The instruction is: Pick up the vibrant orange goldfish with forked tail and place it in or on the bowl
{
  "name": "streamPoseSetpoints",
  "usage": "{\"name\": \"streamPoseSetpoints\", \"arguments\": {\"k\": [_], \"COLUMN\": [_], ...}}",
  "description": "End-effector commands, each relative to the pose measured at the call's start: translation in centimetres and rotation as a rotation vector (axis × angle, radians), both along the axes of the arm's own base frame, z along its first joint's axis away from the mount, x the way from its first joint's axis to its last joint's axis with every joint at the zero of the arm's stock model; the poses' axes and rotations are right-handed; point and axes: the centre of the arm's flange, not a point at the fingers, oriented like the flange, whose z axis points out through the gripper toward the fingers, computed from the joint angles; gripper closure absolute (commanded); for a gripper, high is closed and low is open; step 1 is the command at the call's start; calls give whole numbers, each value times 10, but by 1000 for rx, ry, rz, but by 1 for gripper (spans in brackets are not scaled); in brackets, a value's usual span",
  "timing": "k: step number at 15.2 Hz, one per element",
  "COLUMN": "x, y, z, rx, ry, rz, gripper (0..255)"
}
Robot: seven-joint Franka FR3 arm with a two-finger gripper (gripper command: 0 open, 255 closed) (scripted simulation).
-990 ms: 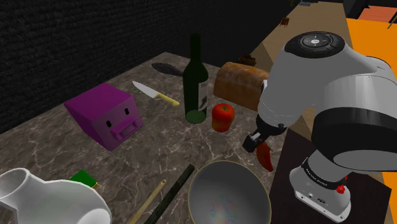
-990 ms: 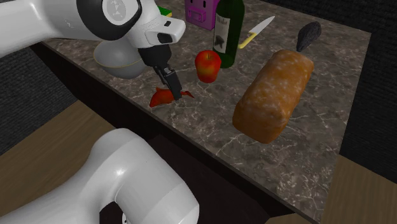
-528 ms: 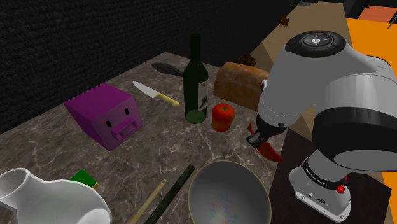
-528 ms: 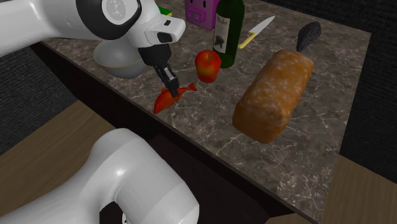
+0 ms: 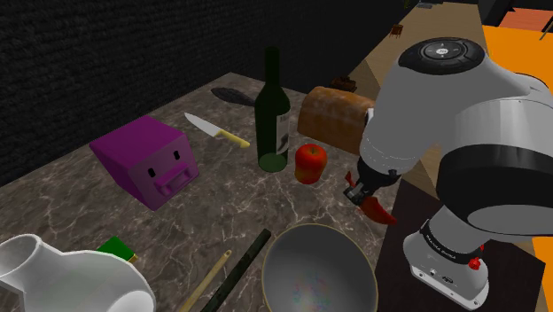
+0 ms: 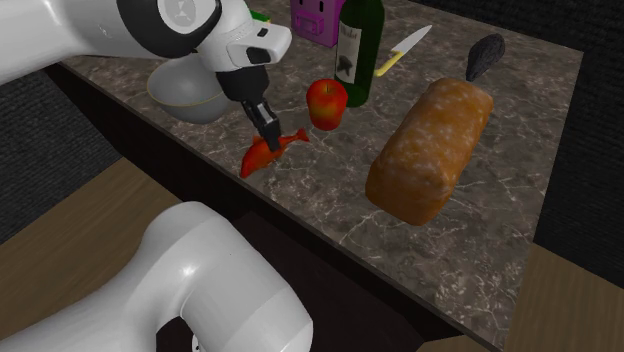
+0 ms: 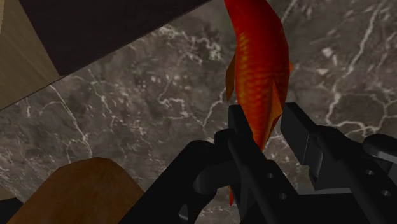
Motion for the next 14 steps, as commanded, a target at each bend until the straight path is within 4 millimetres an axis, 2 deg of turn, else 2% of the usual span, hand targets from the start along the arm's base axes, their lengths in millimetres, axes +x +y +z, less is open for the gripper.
{"name": "streamPoseSetpoints", "arguments": {"k": [1, 14], "x": [0, 0], "y": [0, 0], "z": [9, 78], "rx": [-1, -1], "ry": [1, 1], "rz": [0, 0], "gripper": [255, 255]}}
